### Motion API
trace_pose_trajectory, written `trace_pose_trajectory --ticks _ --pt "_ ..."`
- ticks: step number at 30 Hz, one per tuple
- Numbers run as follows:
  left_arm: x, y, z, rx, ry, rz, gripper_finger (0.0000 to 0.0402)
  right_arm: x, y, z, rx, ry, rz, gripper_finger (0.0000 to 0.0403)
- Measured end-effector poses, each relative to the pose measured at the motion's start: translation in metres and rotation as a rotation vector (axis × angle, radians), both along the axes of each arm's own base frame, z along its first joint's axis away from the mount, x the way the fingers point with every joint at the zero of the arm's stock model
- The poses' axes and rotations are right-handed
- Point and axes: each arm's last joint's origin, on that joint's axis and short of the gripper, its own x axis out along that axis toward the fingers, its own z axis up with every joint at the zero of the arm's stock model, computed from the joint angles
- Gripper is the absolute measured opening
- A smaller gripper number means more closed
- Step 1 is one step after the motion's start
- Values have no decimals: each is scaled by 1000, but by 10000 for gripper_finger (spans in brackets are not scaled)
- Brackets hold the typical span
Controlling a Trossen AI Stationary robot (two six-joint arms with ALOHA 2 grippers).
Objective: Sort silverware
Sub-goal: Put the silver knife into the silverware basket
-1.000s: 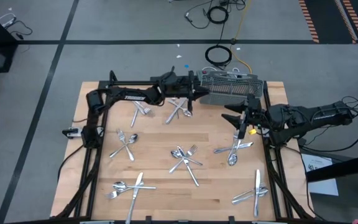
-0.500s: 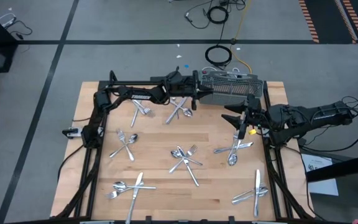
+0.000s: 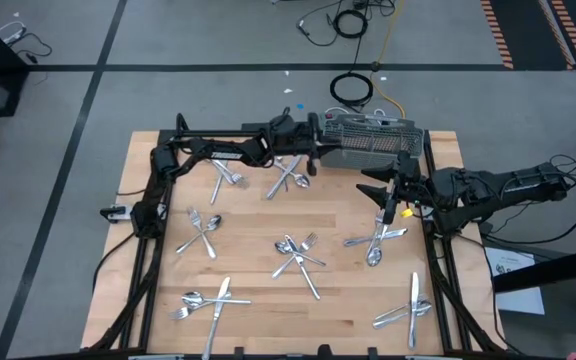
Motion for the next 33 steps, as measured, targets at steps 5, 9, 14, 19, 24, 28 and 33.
trace_pose_trajectory --ticks 5,9,14,19,24,28,33 --pt "-1 2 -4 -57 30 71 53 0 0 0 31 -11 -4 203" --pt "-1 2 -4 -74 29 86 63 0 0 0 45 -18 -6 203" --pt "-1 2 -6 -84 49 89 65 0 0 2 50 -37 -6 203" --pt "-1 2 -5 -81 44 96 67 0 0 2 70 -45 -9 203" --pt "-1 2 -6 5 61 112 67 0 0 2 90 -50 -12 203" --pt "0 1 -6 -15 58 109 68 0 0 1 95 -45 -13 203" --pt "1 -2 -6 -52 53 101 68 0 0 1 94 -44 -13 203"
